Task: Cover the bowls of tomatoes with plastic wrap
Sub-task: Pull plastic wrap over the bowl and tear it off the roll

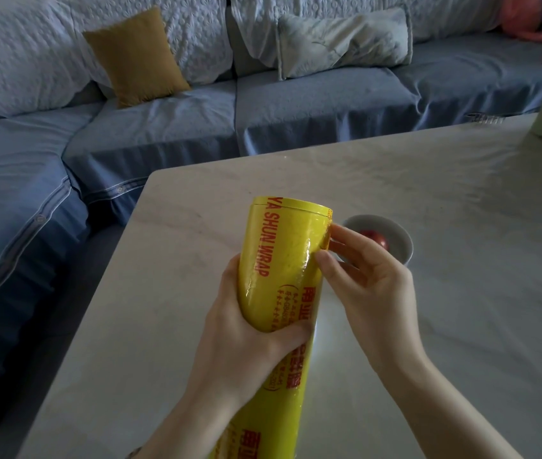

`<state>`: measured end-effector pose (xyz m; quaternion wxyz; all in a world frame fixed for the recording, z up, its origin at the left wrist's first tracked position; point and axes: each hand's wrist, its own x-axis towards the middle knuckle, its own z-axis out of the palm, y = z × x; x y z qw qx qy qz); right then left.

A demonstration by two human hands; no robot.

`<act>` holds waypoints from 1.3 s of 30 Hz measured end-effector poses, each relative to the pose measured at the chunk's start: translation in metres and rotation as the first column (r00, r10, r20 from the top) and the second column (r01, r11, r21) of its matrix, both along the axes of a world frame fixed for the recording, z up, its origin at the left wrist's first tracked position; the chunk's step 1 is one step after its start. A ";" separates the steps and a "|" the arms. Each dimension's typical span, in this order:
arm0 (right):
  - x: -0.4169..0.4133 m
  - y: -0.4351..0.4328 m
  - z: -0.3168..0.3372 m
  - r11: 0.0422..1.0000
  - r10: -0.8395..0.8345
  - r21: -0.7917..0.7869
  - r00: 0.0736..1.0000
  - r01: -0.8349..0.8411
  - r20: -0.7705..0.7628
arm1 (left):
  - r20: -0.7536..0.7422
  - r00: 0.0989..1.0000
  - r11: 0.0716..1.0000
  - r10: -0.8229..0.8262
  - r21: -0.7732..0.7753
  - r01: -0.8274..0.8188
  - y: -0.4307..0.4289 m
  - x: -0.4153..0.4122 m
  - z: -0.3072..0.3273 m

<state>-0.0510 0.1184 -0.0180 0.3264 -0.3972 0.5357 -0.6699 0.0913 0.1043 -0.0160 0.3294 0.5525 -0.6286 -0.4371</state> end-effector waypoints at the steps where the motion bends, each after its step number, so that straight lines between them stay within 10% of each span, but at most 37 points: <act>1: -0.001 0.000 0.000 1.000 -0.012 0.000 1.000 0.012 -0.009 | -0.003 1.000 1.000 -0.002 0.005 0.002 0.000 0.000 0.000; 39: -0.005 -0.011 -0.003 1.000 -0.009 0.025 0.980 0.014 -0.201 | 0.043 0.999 1.000 -0.006 0.001 0.006 0.004 0.008 -0.005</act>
